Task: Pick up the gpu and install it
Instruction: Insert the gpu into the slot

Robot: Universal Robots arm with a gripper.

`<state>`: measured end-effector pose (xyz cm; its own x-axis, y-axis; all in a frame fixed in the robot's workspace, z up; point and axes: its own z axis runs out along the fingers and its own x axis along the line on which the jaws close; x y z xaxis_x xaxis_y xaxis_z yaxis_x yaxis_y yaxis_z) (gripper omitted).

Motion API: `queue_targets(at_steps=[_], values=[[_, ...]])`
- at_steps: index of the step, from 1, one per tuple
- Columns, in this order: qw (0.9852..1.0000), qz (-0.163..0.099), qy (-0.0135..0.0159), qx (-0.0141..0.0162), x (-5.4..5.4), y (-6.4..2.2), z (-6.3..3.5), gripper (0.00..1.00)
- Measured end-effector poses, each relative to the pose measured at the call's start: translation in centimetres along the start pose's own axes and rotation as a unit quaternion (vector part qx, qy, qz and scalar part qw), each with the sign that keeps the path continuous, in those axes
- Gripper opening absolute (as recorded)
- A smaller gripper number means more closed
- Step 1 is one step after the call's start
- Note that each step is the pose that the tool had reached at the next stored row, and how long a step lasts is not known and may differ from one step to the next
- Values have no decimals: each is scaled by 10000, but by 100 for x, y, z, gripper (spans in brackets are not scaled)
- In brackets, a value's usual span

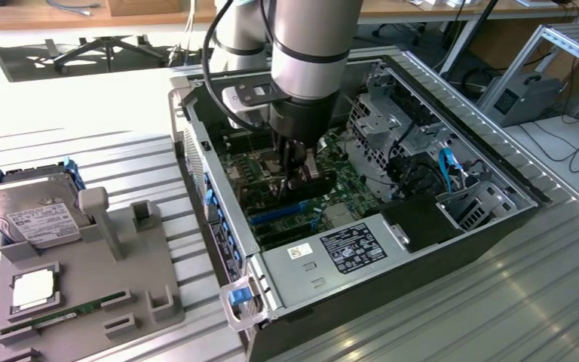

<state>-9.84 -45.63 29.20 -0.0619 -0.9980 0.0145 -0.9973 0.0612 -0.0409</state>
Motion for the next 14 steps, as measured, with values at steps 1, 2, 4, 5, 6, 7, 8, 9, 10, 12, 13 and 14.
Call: queue_targets(at_steps=[1, 2, 4, 5, 6, 7, 8, 9, 10, 12, 13, 14], values=[[10000, 0, -1, 0, -3, 7, 2, 27], [10000, 0, -1, 0, -5, 12, 4, 27], [10000, 0, 0, 0, -8, 24, 7, 27], [10000, 0, 0, 0, -11, 29, 10, 27], [10000, 0, -1, 0, -15, 32, 13, 27], [10000, 0, -1, 0, -20, 34, 17, 27], [10000, 0, -1, 0, -24, 36, 23, 27], [10000, 0, 0, 0, -27, 38, 28, 27], [10000, -1, 1, 0, -29, 39, 35, 27], [10000, 0, 4, 1, -30, 43, 53, 27], [10000, 0, 6, 1, -30, 46, 61, 27], [10000, -1, 6, 1, -30, 49, 67, 27]])
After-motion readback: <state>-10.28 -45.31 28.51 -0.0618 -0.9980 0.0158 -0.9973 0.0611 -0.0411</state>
